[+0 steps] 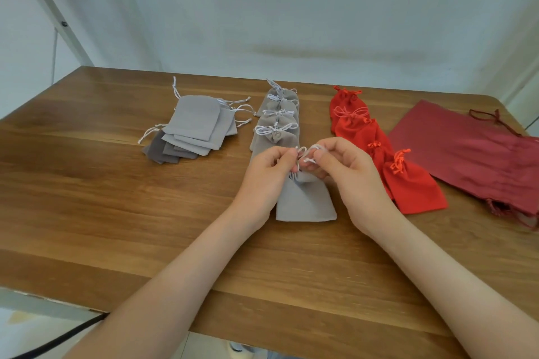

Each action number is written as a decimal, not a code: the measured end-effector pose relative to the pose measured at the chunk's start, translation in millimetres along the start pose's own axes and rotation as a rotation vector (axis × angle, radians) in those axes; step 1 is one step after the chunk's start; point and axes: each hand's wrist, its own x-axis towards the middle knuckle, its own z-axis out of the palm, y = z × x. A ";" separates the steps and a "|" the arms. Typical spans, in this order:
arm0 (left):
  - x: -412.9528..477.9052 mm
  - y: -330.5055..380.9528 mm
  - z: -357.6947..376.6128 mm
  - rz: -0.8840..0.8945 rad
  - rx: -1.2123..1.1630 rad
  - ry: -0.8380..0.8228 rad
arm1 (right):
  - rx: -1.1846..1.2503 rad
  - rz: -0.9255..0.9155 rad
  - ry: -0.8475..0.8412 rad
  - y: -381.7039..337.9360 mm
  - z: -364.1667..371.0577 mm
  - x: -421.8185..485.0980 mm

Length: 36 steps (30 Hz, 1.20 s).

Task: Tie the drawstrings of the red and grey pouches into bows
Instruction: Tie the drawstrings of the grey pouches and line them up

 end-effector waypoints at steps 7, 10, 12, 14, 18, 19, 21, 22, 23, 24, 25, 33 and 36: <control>-0.7 2.8 3.3 0.021 -0.058 -0.008 | 0.148 0.064 -0.024 -2.7 -4.3 3.7; -0.5 -0.2 4.1 0.049 -0.013 -0.034 | 0.081 0.029 -0.133 0.9 -5.4 4.0; -0.4 -0.5 4.9 0.042 0.020 -0.031 | 0.014 0.010 -0.186 1.0 -4.8 3.0; -0.5 -0.4 5.0 0.001 0.023 -0.019 | -0.056 -0.018 -0.200 -0.5 -3.6 1.3; -0.2 2.1 1.7 -0.114 0.032 -0.027 | -0.363 -0.096 -0.211 -1.9 -0.1 -1.1; -0.4 2.9 1.1 -0.114 0.032 -0.035 | -0.419 -0.106 -0.196 -2.0 0.5 -1.3; -1.3 4.4 0.5 -0.111 0.020 -0.037 | -0.469 -0.123 -0.154 -2.6 1.3 -1.3; -1.6 4.1 0.2 -0.110 0.007 -0.040 | -0.486 -0.129 -0.135 -2.3 1.2 -1.1; -1.8 3.4 -0.1 -0.107 -0.001 -0.046 | -0.502 -0.133 -0.119 -2.0 0.7 -1.0; -2.2 3.0 -0.3 -0.100 -0.004 -0.060 | -0.520 -0.135 -0.109 -1.1 -0.1 -0.5; -2.9 3.1 -0.1 -0.088 0.004 -0.075 | -0.541 -0.140 -0.106 -0.3 -1.0 -0.2; -8.1 0.5 3.1 0.120 0.221 -0.071 | -0.610 -0.184 -0.168 3.4 -6.6 0.7; -6.6 0.5 2.2 0.119 0.193 -0.050 | -0.580 -0.154 -0.178 4.1 -7.9 4.4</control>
